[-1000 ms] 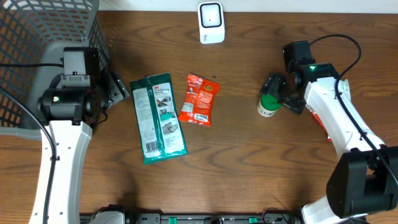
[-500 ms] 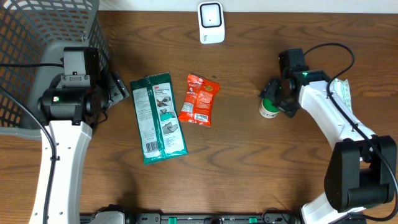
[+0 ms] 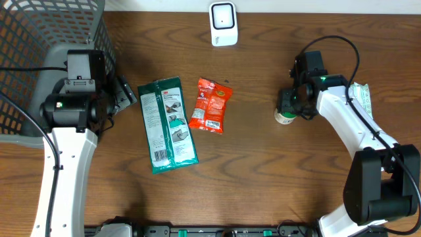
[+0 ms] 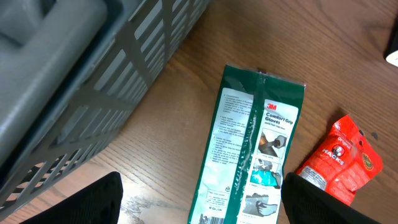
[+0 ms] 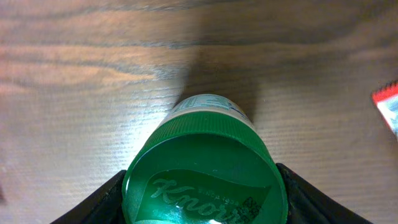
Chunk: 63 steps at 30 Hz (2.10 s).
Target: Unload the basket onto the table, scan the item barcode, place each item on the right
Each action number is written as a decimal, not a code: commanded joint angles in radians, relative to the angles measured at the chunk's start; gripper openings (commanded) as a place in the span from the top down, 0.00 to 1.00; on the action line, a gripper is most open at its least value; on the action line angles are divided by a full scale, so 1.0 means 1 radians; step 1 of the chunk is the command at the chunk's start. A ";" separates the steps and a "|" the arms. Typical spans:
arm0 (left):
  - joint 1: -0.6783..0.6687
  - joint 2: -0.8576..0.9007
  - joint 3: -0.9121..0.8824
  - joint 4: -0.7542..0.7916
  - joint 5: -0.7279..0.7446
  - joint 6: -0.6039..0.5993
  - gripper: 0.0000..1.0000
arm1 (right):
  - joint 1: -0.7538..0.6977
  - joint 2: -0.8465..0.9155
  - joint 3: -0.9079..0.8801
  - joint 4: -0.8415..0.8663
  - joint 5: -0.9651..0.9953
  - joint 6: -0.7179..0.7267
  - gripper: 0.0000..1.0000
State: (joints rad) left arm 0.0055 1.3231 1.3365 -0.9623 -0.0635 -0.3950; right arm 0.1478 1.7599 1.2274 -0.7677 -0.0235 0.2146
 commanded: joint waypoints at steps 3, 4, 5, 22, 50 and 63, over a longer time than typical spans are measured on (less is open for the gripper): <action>0.005 0.003 0.005 -0.002 -0.020 0.006 0.18 | -0.002 0.005 0.063 -0.076 -0.025 -0.197 0.22; 0.005 0.003 0.005 -0.002 -0.020 0.006 0.18 | -0.002 0.005 0.090 -0.099 -0.042 -0.197 0.18; 0.005 0.003 0.005 -0.002 -0.020 0.006 0.18 | -0.002 0.005 0.122 -0.129 -0.059 -0.196 0.11; 0.005 0.003 0.005 -0.002 -0.020 0.006 0.18 | -0.027 0.165 0.224 -0.266 -0.053 0.051 0.12; 0.005 0.003 0.005 -0.002 -0.020 0.006 0.18 | -0.022 0.224 0.174 -0.175 -0.053 0.051 0.41; 0.005 0.003 0.005 -0.002 -0.020 0.006 0.18 | 0.085 0.021 0.441 -0.371 -0.254 0.018 0.55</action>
State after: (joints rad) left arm 0.0055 1.3231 1.3365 -0.9627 -0.0631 -0.3950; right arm 0.1917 1.8492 1.5574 -1.0981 -0.2306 0.2234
